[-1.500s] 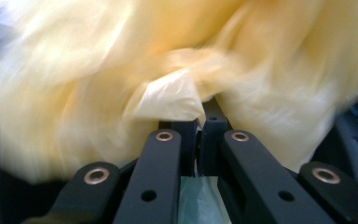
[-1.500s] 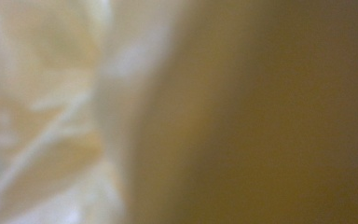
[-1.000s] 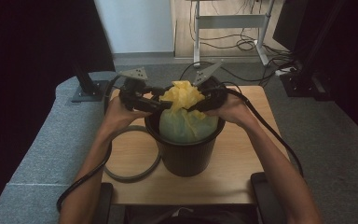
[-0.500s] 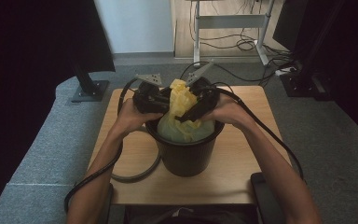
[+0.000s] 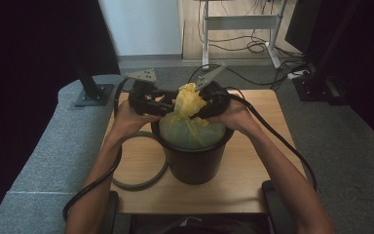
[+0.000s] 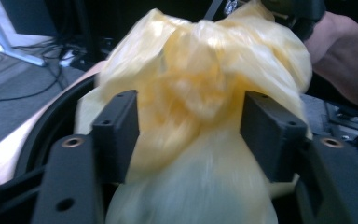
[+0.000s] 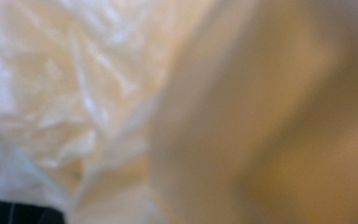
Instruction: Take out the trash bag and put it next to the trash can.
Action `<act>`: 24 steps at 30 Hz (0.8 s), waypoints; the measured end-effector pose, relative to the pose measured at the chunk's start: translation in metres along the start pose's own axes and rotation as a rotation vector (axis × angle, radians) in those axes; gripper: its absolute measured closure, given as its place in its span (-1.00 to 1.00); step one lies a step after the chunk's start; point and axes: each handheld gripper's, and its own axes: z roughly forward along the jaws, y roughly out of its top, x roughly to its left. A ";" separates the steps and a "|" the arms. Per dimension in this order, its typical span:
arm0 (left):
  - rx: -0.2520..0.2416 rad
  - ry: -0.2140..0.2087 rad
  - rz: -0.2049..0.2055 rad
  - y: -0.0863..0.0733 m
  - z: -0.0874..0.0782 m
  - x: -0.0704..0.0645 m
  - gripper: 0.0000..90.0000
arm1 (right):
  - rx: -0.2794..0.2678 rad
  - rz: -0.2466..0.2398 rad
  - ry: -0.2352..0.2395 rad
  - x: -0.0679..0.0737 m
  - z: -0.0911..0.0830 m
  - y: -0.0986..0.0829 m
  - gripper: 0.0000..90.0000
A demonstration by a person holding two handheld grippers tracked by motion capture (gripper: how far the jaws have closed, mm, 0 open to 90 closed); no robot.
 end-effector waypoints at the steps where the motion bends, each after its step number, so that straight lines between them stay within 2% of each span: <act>1: -0.004 0.001 -0.004 -0.002 -0.005 0.001 -0.22 | 0.000 0.003 -0.001 -0.001 -0.001 -0.001 0.67; 6: 0.023 0.052 -0.009 -0.014 -0.023 0.005 -0.41 | -0.011 0.012 -0.019 -0.005 -0.009 0.000 0.66; 8: 0.050 0.083 -0.004 -0.020 -0.026 0.006 -0.47 | -0.021 0.011 -0.022 -0.007 -0.014 0.001 0.66; 12: 0.058 0.124 -0.017 -0.031 -0.031 0.009 -0.63 | -0.023 0.010 -0.034 -0.011 -0.023 0.005 0.65; 14: 0.073 0.146 -0.005 -0.037 -0.033 0.009 -0.72 | -0.025 0.008 -0.034 -0.012 -0.027 0.007 0.64; 16: 0.091 0.185 -0.005 -0.042 -0.036 0.009 -0.79 | -0.028 0.012 -0.038 -0.013 -0.031 0.008 0.64; 21: 0.100 0.219 -0.018 -0.056 -0.044 0.011 -0.99 | -0.037 0.026 -0.044 -0.019 -0.039 0.011 0.63; 24: 0.101 0.236 -0.036 -0.066 -0.049 0.013 -1.00 | -0.040 0.032 -0.049 -0.020 -0.042 0.013 0.62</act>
